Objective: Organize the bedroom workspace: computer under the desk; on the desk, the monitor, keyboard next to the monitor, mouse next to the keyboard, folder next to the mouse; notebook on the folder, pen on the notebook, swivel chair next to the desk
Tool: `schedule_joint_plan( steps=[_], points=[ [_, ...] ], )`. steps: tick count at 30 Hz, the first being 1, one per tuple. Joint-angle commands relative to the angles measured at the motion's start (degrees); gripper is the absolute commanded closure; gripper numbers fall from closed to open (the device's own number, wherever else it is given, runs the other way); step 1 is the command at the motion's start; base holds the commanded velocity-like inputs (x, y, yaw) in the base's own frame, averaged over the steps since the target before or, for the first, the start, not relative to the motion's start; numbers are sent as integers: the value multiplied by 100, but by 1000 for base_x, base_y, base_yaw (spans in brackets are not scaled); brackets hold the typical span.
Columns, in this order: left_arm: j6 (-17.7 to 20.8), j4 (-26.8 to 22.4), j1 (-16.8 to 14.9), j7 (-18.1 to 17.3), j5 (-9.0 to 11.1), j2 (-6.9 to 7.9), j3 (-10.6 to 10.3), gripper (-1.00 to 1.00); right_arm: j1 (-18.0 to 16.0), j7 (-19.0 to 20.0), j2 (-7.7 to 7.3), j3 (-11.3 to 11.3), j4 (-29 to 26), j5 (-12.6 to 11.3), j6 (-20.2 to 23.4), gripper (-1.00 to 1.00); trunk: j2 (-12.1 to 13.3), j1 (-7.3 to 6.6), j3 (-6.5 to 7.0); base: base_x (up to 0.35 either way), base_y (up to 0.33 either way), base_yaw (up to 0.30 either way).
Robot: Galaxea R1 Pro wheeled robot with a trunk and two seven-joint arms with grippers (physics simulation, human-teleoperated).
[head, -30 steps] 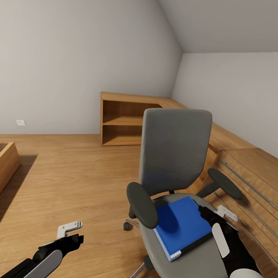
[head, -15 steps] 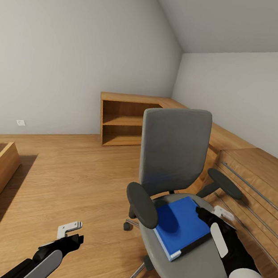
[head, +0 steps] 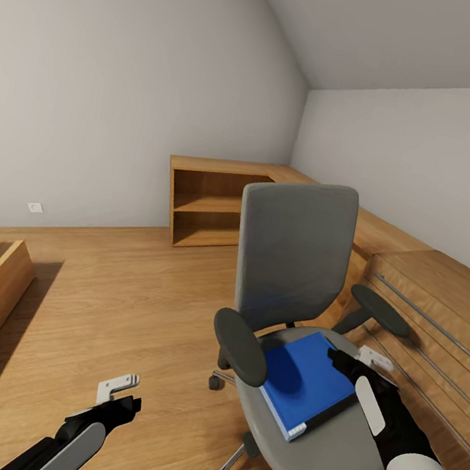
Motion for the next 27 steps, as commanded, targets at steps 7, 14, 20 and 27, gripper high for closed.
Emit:
schedule_joint_plan(
  steps=[7,14,20,27],
  points=[
    [10,-9,-6,44,20,6,-14,-100,-2,-15,-1,48,-13,-59,28,-100,-3,-1,-6,0,0,0],
    [10,-9,-6,45,18,6,-14,-100,-2,-12,-1,205,-14,-65,29,-100,-3,-1,-6,0,0,0],
    [10,-10,-6,45,18,6,-14,-100,-2,-12,-1,247,-14,-67,29,-100,-3,-1,-6,0,0,0],
    [10,-11,-6,45,18,5,-16,-100,-2,-11,-1,256,-14,-68,29,-100,-3,-1,-6,0,0,0]
  ],
)
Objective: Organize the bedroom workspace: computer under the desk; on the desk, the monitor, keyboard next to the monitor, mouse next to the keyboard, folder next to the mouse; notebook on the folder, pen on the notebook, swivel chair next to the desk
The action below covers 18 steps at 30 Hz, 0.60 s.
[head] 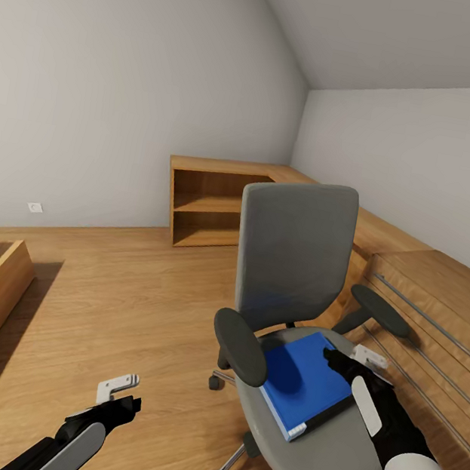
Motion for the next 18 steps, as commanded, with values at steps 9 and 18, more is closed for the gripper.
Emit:
schedule_joint_plan(
  steps=[9,18],
  points=[
    [10,-8,-6,41,26,5,-20,-100,-2,-40,-3,12,-11,-55,24,-100,-243,131,-113,0,0,0],
    [10,-10,-6,41,29,7,-16,-100,-2,-40,-3,25,-11,-56,24,-100,-243,131,-113,0,0,0]
  ],
)
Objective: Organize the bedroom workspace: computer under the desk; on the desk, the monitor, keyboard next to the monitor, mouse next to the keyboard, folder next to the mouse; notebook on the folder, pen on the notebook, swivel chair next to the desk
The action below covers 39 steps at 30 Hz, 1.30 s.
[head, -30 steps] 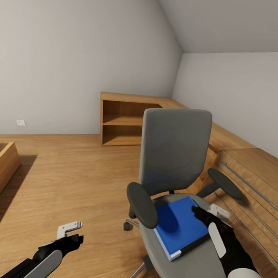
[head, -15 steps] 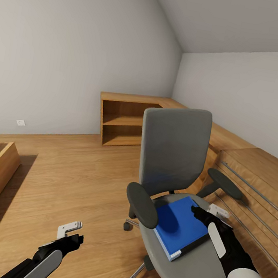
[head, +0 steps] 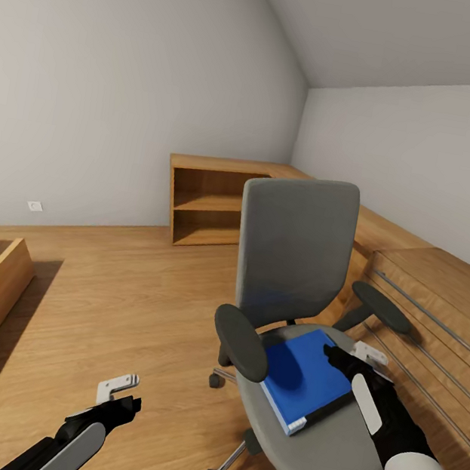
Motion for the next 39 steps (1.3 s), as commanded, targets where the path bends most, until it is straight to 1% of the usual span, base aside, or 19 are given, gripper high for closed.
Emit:
schedule_joint_plan(
  steps=[1,15,23,33,39],
  points=[
    [10,-9,-6,39,26,6,-16,-100,2,-34,-2,17,128,-109,21,-100,-2,0,-7,0,0,0],
    [4,-6,-6,17,43,18,-6,-100,2,-34,-2,28,128,-107,21,-100,-2,0,-7,-5,0,0],
    [1,-6,-6,23,49,30,-6,-100,2,-34,-2,28,128,-107,21,-100,-2,0,-7,-198,0,0],
    [1,-6,-6,23,46,32,-6,-100,2,-34,-2,29,128,-107,21,-100,-2,0,-7,-45,0,0],
    [1,-6,-6,22,43,32,-6,-100,2,-34,-2,28,128,-99,21,-100,-2,0,-7,-223,0,0]
  ],
)
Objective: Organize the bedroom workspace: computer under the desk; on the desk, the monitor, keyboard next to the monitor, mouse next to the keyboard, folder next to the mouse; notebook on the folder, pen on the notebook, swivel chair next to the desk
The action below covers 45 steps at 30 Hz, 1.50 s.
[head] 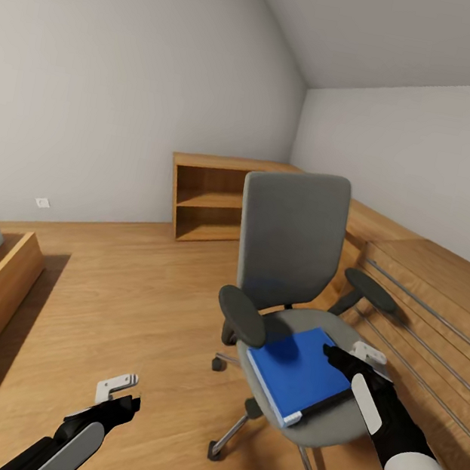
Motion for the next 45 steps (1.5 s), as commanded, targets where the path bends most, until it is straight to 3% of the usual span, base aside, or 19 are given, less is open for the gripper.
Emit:
schedule_joint_plan(
  steps=[1,45],
  points=[
    [10,-10,-5,42,26,6,-15,-100,1,-48,-4,16,131,-65,24,-100,-2,-3,-6,-219,0,0],
    [10,-10,-5,34,34,6,-6,-100,1,-54,-4,16,131,-64,19,-100,-2,-3,-6,-93,0,0]
  ],
)
